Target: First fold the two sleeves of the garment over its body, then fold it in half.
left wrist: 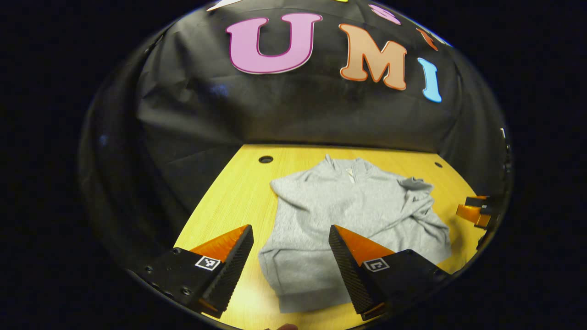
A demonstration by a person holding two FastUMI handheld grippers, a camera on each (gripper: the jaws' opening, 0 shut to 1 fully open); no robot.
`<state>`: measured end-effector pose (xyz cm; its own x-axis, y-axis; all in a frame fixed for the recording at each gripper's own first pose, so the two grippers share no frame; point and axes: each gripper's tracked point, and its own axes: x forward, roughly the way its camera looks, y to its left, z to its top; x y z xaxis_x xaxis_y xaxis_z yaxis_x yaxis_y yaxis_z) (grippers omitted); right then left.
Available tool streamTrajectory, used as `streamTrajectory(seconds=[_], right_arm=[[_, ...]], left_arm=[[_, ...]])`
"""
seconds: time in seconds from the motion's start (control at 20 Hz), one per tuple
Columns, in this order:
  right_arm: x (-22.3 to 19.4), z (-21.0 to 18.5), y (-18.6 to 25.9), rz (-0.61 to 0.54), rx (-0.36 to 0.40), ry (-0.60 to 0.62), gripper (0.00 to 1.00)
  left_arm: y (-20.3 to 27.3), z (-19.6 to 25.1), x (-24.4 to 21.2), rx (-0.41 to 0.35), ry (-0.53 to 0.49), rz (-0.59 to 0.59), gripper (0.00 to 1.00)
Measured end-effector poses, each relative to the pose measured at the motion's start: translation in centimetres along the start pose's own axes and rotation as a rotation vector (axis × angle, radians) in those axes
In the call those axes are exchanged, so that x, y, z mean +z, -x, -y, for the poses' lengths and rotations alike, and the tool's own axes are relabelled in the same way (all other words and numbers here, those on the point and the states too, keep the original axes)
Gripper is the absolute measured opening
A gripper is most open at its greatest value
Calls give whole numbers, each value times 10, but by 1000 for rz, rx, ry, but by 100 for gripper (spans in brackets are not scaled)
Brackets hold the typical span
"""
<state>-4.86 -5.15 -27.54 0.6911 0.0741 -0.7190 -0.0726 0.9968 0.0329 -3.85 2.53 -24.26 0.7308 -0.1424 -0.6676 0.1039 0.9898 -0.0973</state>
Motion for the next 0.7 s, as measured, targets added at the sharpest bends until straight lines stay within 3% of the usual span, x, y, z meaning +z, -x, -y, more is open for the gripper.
streamTrajectory(seconds=[0.2, 0.25, 0.3, 0.4, 0.45, 0.7], right_arm=[[-26, 1, 4, -53, 2, 30, 96], [-33, 1, 7, -68, 2, 31, 92], [-41, 0, 9, -85, 3, 28, 96], [-59, -4, 14, -121, 5, 27, 92], [-67, -5, 16, -139, 6, 27, 96], [-105, -11, 20, -222, 10, 29, 96]], left_arm=[[6, -2, -53, -18, -20, -106, 97], [5, -2, -65, -20, -15, -130, 97], [4, -2, -76, -20, -8, -155, 97], [3, -1, -95, -23, 3, -190, 96], [3, 1, -103, -26, 1, -206, 96], [-1, 9, -135, -30, -26, -268, 97]])
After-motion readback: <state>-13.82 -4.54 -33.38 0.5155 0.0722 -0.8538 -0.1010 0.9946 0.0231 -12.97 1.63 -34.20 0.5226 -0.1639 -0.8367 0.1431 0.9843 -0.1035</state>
